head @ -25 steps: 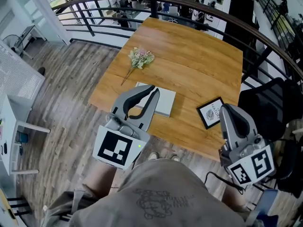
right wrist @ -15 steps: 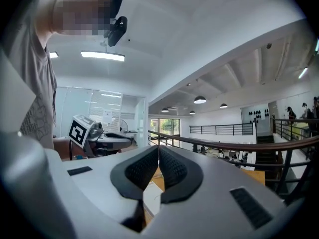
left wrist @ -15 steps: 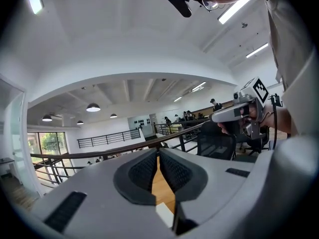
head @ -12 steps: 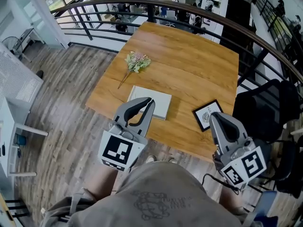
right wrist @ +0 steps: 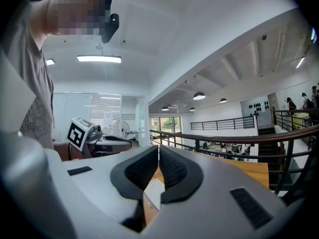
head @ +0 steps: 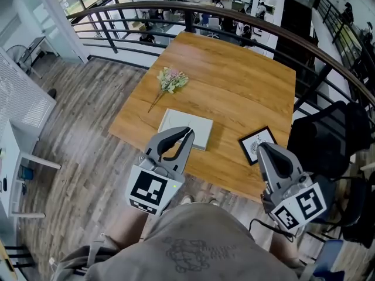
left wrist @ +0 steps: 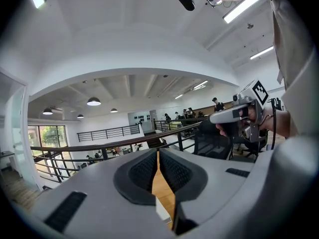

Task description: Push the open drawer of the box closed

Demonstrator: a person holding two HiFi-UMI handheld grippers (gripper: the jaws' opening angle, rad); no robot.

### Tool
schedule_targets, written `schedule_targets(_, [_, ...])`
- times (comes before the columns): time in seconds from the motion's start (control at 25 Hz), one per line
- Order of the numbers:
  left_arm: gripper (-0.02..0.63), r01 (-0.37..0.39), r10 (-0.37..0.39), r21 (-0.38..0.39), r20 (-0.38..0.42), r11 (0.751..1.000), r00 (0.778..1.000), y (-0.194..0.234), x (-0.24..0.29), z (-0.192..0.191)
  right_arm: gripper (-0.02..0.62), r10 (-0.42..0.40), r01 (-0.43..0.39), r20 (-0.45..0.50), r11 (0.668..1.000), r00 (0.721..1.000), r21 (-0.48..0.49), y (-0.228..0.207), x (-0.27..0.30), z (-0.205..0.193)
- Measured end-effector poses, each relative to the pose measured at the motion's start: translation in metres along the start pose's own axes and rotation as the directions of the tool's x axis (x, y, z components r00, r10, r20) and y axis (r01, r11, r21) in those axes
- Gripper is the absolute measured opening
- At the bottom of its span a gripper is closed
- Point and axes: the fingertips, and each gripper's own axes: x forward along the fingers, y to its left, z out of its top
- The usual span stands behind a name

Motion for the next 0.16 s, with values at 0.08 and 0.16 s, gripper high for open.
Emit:
schedule_targets(0.08, [0.029,0.002,-0.002,0.010,-0.003,1.000,1.000,-0.0012,-0.0018,0.0016,0.035,0.000,0.000,0.005,1.000,1.000,-0.003,0.0007,-0.0021,0.0026])
schedule_targets(0.16, [0.029,0.003,-0.003,0.017,-0.003,1.000,1.000,-0.0030,-0.0031,0.0039,0.035,-0.001,0.001,0.008,1.000,1.000,-0.006,0.0012,-0.0044,0.0047])
